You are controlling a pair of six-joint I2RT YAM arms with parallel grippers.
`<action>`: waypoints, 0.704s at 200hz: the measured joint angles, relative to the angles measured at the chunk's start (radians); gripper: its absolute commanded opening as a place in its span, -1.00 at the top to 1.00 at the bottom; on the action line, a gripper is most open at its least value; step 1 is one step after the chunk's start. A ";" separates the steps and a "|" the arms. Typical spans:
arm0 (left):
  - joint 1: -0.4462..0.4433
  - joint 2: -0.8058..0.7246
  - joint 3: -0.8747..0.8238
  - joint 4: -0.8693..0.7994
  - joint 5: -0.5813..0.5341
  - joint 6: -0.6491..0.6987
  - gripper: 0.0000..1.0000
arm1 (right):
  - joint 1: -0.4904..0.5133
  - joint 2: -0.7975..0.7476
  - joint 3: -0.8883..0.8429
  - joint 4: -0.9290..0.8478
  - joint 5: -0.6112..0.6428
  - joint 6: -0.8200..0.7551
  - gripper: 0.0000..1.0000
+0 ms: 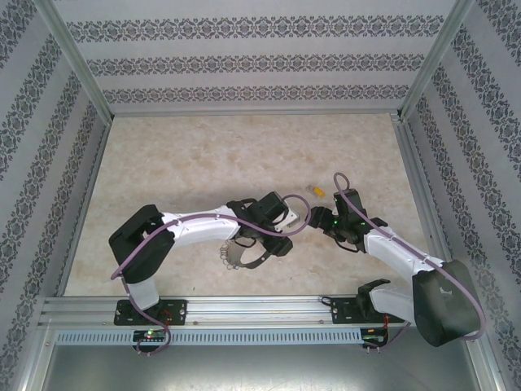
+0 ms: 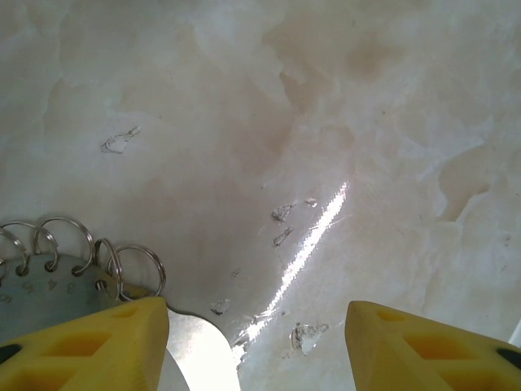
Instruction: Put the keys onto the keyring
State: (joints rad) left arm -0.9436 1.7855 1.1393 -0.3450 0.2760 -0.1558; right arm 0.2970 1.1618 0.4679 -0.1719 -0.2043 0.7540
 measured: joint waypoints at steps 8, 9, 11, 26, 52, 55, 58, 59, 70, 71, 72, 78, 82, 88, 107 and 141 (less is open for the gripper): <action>0.000 0.006 0.000 0.000 0.000 0.000 -0.18 | -0.001 0.000 0.000 -0.001 -0.002 -0.001 -0.44; 0.000 0.007 0.000 0.000 0.000 0.000 -0.18 | -0.001 0.000 0.000 -0.001 -0.002 -0.001 -0.44; 0.000 0.008 0.000 0.000 0.000 0.000 -0.18 | -0.001 0.000 0.000 -0.001 -0.002 -0.001 -0.44; 0.000 0.020 0.000 0.000 -0.004 0.003 -0.18 | -0.001 0.000 0.000 -0.003 -0.003 -0.002 -0.44; 0.000 0.034 0.000 0.000 -0.016 0.008 -0.18 | -0.006 0.000 0.000 -0.004 -0.004 -0.002 -0.44; 0.000 0.035 0.000 0.000 -0.019 0.010 -0.18 | -0.006 0.000 0.000 -0.004 -0.003 -0.002 -0.44; 0.000 0.037 0.001 0.000 -0.018 0.011 -0.18 | -0.007 0.000 0.000 -0.004 -0.004 -0.002 -0.44; 0.000 0.037 0.001 0.000 -0.019 0.011 -0.18 | -0.008 0.000 0.000 -0.004 -0.004 -0.002 -0.44; 0.000 0.043 0.001 0.000 -0.026 0.016 -0.19 | -0.007 0.000 0.000 -0.004 -0.004 -0.002 -0.44; 0.000 0.043 0.002 0.000 -0.026 0.017 -0.19 | -0.007 0.000 0.000 -0.004 -0.004 -0.002 -0.44; 0.000 0.043 0.002 0.000 -0.026 0.017 -0.19 | -0.007 0.000 0.000 -0.004 -0.004 -0.002 -0.44; 0.000 0.047 0.003 0.000 -0.031 0.019 -0.19 | -0.007 0.000 0.000 -0.004 -0.005 -0.002 -0.44; 0.000 0.048 0.004 0.000 -0.034 0.021 -0.19 | -0.007 0.001 0.000 -0.004 -0.005 -0.002 -0.44; 0.000 0.051 0.006 0.000 -0.042 0.022 -0.20 | -0.007 0.002 0.000 -0.004 -0.006 -0.002 -0.44; 0.000 0.055 0.010 0.001 -0.057 0.026 -0.20 | -0.007 0.010 0.000 -0.004 -0.006 -0.002 -0.44; 0.000 0.071 0.021 0.005 -0.084 0.040 -0.20 | -0.007 0.013 0.000 -0.004 -0.006 -0.002 -0.44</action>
State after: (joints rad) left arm -0.9436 1.8565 1.1606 -0.3401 0.1925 -0.1158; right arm 0.2897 1.1751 0.4679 -0.1757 -0.2108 0.7525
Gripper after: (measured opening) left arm 0.600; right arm 0.719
